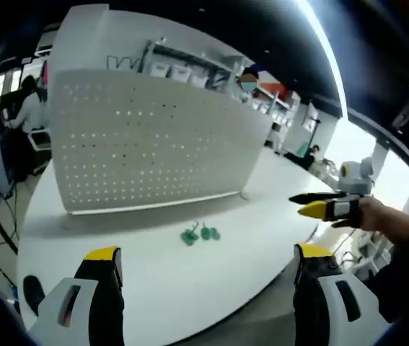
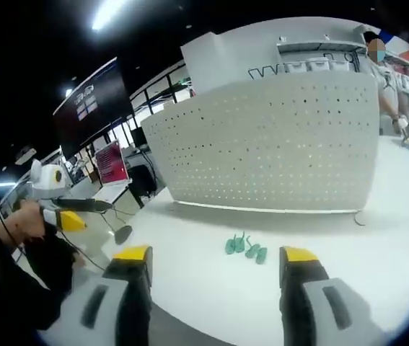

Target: Insert the hook assembly into the mounting plate slot until the hook locks in place.

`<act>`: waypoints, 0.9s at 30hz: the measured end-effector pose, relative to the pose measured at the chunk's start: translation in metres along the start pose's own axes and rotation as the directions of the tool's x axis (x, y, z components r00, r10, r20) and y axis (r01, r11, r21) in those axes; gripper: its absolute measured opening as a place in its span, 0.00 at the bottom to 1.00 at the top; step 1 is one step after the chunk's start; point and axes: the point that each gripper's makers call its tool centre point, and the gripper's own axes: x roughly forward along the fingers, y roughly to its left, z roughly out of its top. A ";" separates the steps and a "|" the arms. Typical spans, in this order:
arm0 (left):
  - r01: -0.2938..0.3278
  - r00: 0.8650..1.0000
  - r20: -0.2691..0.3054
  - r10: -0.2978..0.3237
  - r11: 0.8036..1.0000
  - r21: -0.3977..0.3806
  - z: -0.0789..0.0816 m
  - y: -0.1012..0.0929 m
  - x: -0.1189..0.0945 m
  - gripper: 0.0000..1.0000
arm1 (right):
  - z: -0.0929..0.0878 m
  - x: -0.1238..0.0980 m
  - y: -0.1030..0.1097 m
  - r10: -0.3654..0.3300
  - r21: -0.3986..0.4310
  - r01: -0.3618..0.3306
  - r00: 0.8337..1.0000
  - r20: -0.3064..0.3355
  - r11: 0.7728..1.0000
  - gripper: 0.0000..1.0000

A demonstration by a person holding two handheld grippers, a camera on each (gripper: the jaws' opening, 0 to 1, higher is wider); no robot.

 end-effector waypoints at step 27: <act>-0.050 0.999 0.003 0.050 0.999 -0.016 -0.008 -0.012 0.009 1.00 | 0.010 0.006 -0.021 0.044 -0.016 -0.044 0.998 0.035 0.999 0.64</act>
